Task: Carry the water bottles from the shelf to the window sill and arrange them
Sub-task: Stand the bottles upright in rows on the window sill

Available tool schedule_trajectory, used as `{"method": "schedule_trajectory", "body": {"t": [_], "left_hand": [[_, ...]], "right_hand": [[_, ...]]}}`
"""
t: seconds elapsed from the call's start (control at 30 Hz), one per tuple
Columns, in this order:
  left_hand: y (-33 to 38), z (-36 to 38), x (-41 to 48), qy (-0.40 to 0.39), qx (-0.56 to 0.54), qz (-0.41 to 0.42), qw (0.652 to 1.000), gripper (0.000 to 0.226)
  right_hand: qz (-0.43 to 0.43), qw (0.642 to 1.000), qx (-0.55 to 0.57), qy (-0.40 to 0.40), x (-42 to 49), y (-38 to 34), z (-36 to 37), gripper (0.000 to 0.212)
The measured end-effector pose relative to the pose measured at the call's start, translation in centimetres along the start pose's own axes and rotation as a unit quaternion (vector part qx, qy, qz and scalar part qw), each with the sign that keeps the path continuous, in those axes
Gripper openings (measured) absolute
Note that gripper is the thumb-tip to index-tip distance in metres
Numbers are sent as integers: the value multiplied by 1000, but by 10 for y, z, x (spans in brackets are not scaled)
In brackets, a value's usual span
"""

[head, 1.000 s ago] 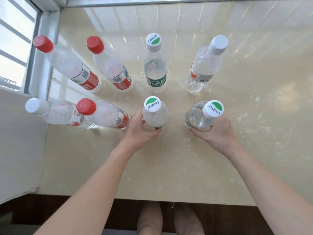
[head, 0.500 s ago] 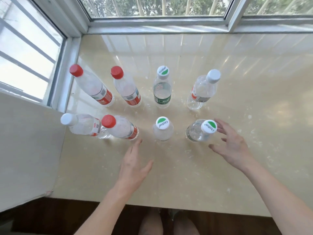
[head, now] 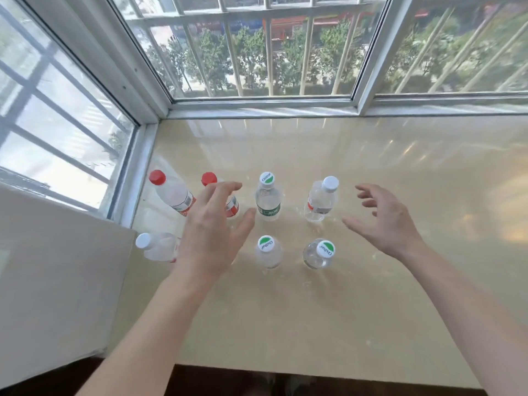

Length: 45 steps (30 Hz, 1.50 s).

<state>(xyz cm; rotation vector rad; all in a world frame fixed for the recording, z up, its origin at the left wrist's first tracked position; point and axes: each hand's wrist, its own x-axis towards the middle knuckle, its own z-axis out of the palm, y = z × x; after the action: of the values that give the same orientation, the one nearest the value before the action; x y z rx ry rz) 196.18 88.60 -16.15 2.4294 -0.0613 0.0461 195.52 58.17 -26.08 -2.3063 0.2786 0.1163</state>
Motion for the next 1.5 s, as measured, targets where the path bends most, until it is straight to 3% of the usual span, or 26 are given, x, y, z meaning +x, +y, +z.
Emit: {"method": "schedule_trajectory", "body": {"t": [0.23,0.4,0.67,0.8,1.17,1.37,1.5], "left_hand": [[-39,68,58,-141,91,-71,983,63],[-63,102,74,-192,121,-103,968,78],[-79,133,82,-151,52,-107,981,77],[-77,139,87,-109,41,-77,990,62],[-83,134,92,-149,0,-72,986,52],[-84,134,93,-155,-9,-66,986,54],[-83,135,92,-155,-11,-68,986,56]], "right_hand": [[32,999,6,-30,31,-5,38,92],[43,999,-8,-10,46,6,65,96],[38,997,30,56,60,21,91,95],[24,997,30,70,63,21,94,84],[-18,999,42,13,66,21,87,57],[11,998,24,50,63,16,97,67],[18,997,23,69,61,14,101,62]]}}
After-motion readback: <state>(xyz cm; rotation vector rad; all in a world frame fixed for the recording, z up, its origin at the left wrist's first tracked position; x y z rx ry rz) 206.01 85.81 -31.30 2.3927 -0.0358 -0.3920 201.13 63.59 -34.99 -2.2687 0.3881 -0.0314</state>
